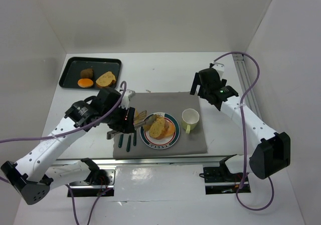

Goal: Place the bread

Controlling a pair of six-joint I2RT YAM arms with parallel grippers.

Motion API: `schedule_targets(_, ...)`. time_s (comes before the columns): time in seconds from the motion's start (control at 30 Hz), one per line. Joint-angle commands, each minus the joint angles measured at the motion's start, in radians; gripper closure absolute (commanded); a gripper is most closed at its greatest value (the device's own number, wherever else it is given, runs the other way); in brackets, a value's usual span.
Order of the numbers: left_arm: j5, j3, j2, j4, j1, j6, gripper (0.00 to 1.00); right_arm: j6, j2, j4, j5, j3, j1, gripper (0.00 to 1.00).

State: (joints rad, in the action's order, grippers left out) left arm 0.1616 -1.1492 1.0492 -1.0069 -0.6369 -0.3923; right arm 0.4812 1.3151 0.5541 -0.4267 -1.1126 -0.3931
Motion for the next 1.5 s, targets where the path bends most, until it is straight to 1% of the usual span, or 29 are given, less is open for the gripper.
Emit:
schedule_targets(0.0,-0.074,-0.086,0.017,-0.018,-0.004,0.001,0.4,-0.018,-0.013,-0.028,0.016,-0.029,0.003,0.0)
schedule_targets(0.07,-0.1,-0.124,0.029,-0.018,-0.004,-0.008,0.4,-0.018,-0.013,-0.037,0.037,-0.029,0.003,0.0)
schedule_targets(0.2,-0.163,-0.173,0.089,-0.018,0.06,-0.029,0.41,-0.038,-0.022,-0.057,0.037,-0.007,0.003,0.0)
schedule_targets(0.23,-0.183,-0.197,0.103,-0.004,0.097,-0.043,0.41,-0.038,-0.031,-0.057,0.037,-0.007,0.003,0.0)
schedule_targets(0.3,-0.237,-0.228,0.136,0.057,0.134,-0.054,0.41,-0.038,-0.031,-0.077,0.048,0.004,0.003,0.0)
schedule_targets(0.33,-0.247,-0.263,0.184,0.086,0.167,-0.054,0.41,-0.038,-0.031,-0.077,0.057,0.004,0.003,0.0)
schedule_targets(0.37,-0.26,-0.274,0.21,0.173,0.178,-0.054,0.41,-0.038,-0.031,-0.077,0.057,0.004,0.003,0.0)
schedule_targets(0.47,-0.296,-0.338,0.311,0.286,0.209,-0.027,0.41,-0.038,-0.02,-0.077,0.068,0.004,0.003,0.0)
schedule_targets(0.5,-0.365,-0.377,0.396,0.286,0.223,-0.026,0.41,-0.038,-0.02,-0.059,0.068,-0.007,0.003,0.0)
schedule_targets(0.53,-0.4,-0.415,0.438,0.277,0.223,-0.013,0.41,-0.038,-0.02,-0.059,0.068,-0.007,0.003,0.0)
schedule_targets(0.57,-0.43,-0.466,0.472,0.277,0.249,-0.013,0.41,-0.038,-0.02,-0.05,0.057,-0.007,0.003,0.0)
schedule_targets(0.63,-0.393,-0.486,0.563,0.348,0.273,0.053,0.41,-0.038,-0.031,-0.071,0.057,0.02,0.003,0.0)
schedule_targets(0.7,-0.381,-0.555,0.636,0.399,0.299,0.053,0.41,-0.038,-0.04,-0.083,0.057,0.04,0.013,0.0)
schedule_targets(0.73,-0.369,-0.579,0.714,0.413,0.299,0.043,0.41,-0.038,-0.04,-0.083,0.071,0.04,0.013,0.0)
schedule_targets(0.77,-0.353,-0.628,0.753,0.451,0.309,0.043,0.41,-0.038,-0.027,-0.069,0.071,0.04,0.013,0.0)
schedule_targets(0.83,-0.364,-0.687,0.833,0.465,0.309,0.014,0.41,-0.018,-0.017,-0.057,0.08,0.03,0.013,0.0)
schedule_targets(0.87,-0.364,-0.758,0.916,0.465,0.309,0.013,0.41,-0.018,-0.017,-0.045,0.08,0.03,0.013,0.0)
schedule_targets(0.9,-0.352,-0.794,0.958,0.455,0.309,0.004,0.4,-0.018,-0.028,-0.045,0.08,0.03,0.013,0.0)
schedule_targets(0.93,-0.338,-0.831,1.042,0.446,0.309,0.004,0.4,-0.018,-0.037,-0.034,0.071,0.03,0.013,0.0)
schedule_targets(0.97,-0.338,-0.906,1.086,0.436,0.309,0.004,0.4,-0.018,-0.046,-0.034,0.071,0.03,0.013,0.0)
schedule_targets(1.03,-0.315,-0.977,1.164,0.407,0.309,0.015,0.32,-0.018,-0.074,-0.025,0.056,0.039,0.022,0.0)
schedule_targets(1.07,-0.315,-1.054,1.233,0.386,0.309,0.024,0.23,-0.018,-0.089,-0.011,0.045,0.048,0.022,0.0)
schedule_targets(1.1,-0.315,-1.087,1.261,0.366,0.309,0.024,0.23,-0.018,-0.089,-0.011,0.045,0.048,0.022,0.0)
schedule_targets(1.17,-0.314,-1.115,1.287,0.352,0.309,0.024,0.14,0.002,-0.106,0.016,0.029,0.057,0.022,0.0)
schedule_targets(1.2,-0.304,-1.115,1.287,0.352,0.309,0.024,0.12,0.002,-0.123,0.017,0.019,0.068,0.022,0.0)
schedule_targets(1.23,-0.288,-1.115,1.278,0.352,0.318,0.024,0.08,0.002,-0.137,0.017,0.019,0.079,0.022,0.0)
schedule_targets(1.33,-0.277,-1.106,1.24,0.352,0.327,0.024,0.02,0.013,-0.146,0.027,0.019,0.079,0.022,0.0)
schedule_targets(1.47,-0.277,-1.106,1.131,0.324,0.327,0.044,0.01,0.013,-0.133,0.027,0.019,0.065,0.022,0.0)
